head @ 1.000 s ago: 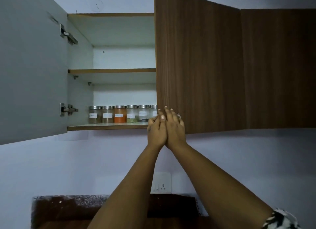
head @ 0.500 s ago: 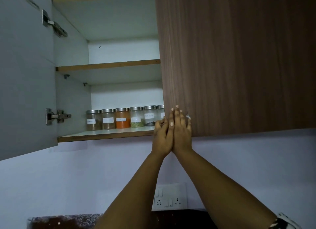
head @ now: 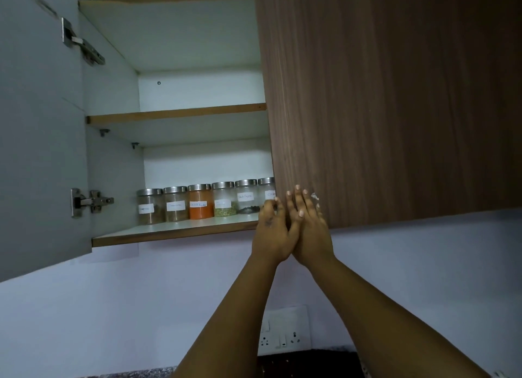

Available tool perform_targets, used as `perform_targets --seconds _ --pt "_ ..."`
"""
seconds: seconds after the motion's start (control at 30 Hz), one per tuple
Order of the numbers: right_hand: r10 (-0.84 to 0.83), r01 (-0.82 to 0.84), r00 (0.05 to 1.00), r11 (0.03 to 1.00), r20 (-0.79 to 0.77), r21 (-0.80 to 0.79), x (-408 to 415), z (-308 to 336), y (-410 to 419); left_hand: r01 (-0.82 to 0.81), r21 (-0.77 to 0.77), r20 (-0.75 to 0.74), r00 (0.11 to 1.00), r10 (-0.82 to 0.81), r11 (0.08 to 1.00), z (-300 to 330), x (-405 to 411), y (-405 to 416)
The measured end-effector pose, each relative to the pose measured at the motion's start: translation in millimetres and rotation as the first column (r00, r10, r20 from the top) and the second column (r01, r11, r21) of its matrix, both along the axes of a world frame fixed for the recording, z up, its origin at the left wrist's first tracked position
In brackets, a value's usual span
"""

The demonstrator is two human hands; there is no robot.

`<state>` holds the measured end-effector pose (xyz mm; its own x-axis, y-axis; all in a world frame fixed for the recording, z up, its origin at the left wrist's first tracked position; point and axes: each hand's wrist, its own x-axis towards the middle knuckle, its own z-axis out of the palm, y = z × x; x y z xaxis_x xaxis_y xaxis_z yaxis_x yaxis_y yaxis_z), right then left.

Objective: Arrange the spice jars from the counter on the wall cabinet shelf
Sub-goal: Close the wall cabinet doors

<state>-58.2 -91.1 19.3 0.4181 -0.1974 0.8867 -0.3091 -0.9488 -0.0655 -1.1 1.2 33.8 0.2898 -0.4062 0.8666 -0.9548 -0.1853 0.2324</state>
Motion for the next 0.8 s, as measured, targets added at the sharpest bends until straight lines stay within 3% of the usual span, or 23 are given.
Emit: perform_targets --seconds 0.1,0.2,0.33,0.63,0.8 --pt "0.004 0.007 0.994 0.995 -0.110 0.098 -14.3 -9.0 15.5 -0.056 0.111 -0.031 0.998 0.060 0.992 -6.2 -2.7 20.1" --pt "-0.033 0.064 0.974 0.990 -0.224 0.130 -37.1 -9.6 40.9 -0.087 0.019 -0.046 0.995 0.087 0.996 -20.4 -24.5 51.1" --pt "0.011 0.011 0.989 0.989 -0.147 0.150 -72.3 -6.7 89.7 -0.169 -0.088 0.006 0.985 0.170 0.982 -27.6 -60.5 102.5" --pt "0.131 -0.130 0.991 0.990 -0.019 0.050 -145.1 -9.9 248.9 -0.254 -0.212 -0.052 0.967 0.248 0.944 -32.8 -156.2 246.3" --pt "0.325 -0.329 0.944 0.941 0.055 0.081 -155.9 -10.1 343.4 -0.339 -0.335 -0.036 0.937 0.348 0.879 -39.7 -172.2 333.3"
